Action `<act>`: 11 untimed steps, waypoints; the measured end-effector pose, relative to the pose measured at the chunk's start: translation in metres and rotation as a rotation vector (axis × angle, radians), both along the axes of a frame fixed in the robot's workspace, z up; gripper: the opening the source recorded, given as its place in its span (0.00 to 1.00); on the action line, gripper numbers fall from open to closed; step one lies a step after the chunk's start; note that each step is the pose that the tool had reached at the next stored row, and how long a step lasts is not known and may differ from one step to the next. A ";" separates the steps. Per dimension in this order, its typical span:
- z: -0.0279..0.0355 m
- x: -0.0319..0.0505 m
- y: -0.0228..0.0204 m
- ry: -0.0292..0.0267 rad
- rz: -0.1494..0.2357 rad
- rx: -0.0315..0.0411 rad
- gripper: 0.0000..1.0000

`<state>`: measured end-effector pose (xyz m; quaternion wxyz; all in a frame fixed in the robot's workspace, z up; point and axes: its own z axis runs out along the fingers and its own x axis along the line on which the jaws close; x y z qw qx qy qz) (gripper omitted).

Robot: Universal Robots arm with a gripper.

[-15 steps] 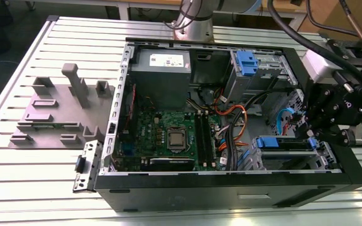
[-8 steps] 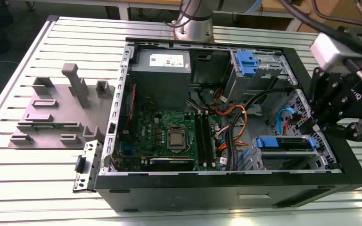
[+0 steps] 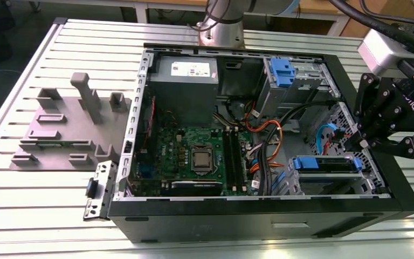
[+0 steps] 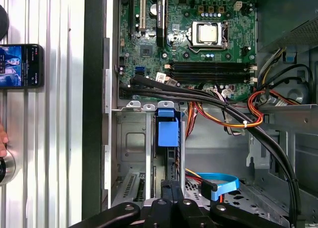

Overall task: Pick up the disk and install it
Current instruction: 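Insert the first disk wire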

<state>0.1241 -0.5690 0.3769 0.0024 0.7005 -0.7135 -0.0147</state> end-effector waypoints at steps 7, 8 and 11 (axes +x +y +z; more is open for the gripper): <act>0.0000 0.0000 0.0000 0.0000 0.000 0.0000 0.11; 0.0000 0.0003 0.0001 0.0000 0.000 -0.0001 0.11; -0.0002 0.0031 0.0004 0.0000 0.000 -0.0007 0.11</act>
